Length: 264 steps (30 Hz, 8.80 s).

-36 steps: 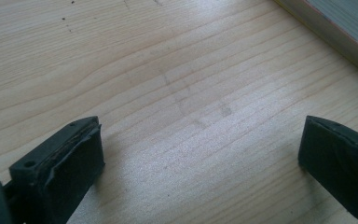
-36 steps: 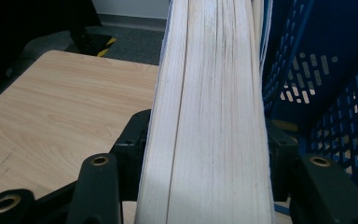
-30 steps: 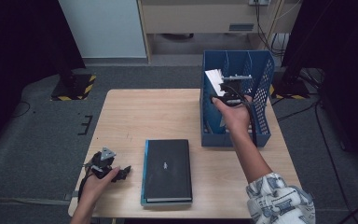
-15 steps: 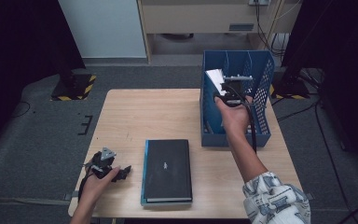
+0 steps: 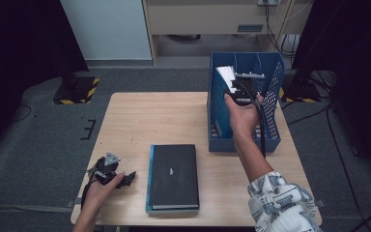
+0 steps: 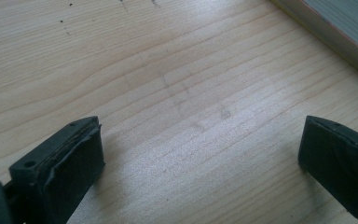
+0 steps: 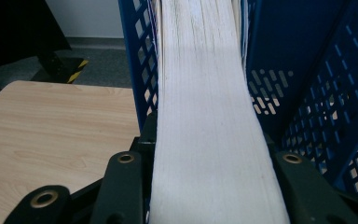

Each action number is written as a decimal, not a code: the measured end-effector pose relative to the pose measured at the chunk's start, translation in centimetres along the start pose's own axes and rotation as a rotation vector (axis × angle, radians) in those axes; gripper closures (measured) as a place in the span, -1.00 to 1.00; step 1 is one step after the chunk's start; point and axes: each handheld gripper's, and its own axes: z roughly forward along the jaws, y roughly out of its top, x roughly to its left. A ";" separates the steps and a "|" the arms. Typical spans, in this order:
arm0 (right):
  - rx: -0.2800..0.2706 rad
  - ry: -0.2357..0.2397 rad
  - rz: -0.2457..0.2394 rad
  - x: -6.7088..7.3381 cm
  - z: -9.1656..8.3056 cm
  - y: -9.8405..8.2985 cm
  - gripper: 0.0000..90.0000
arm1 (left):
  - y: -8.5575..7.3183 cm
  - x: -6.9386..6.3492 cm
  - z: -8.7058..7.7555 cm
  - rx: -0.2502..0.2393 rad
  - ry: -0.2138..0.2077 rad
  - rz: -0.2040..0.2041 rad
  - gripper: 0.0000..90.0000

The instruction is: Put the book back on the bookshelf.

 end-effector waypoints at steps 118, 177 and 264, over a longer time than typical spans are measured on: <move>-0.071 0.215 -0.194 1.7 -2.5 -5.2 -0.80 | 0.4 -0.2 0.2 0.020 -0.006 0.005 -1.00; 0.207 0.610 -0.392 8.5 -2.7 -19.9 -0.82 | 4.2 -6.6 -3.7 -0.129 -0.314 0.001 -0.73; 0.399 0.685 -0.118 7.5 -0.8 -20.6 -0.99 | 8.1 -8.3 -0.7 0.143 -0.541 0.104 -0.72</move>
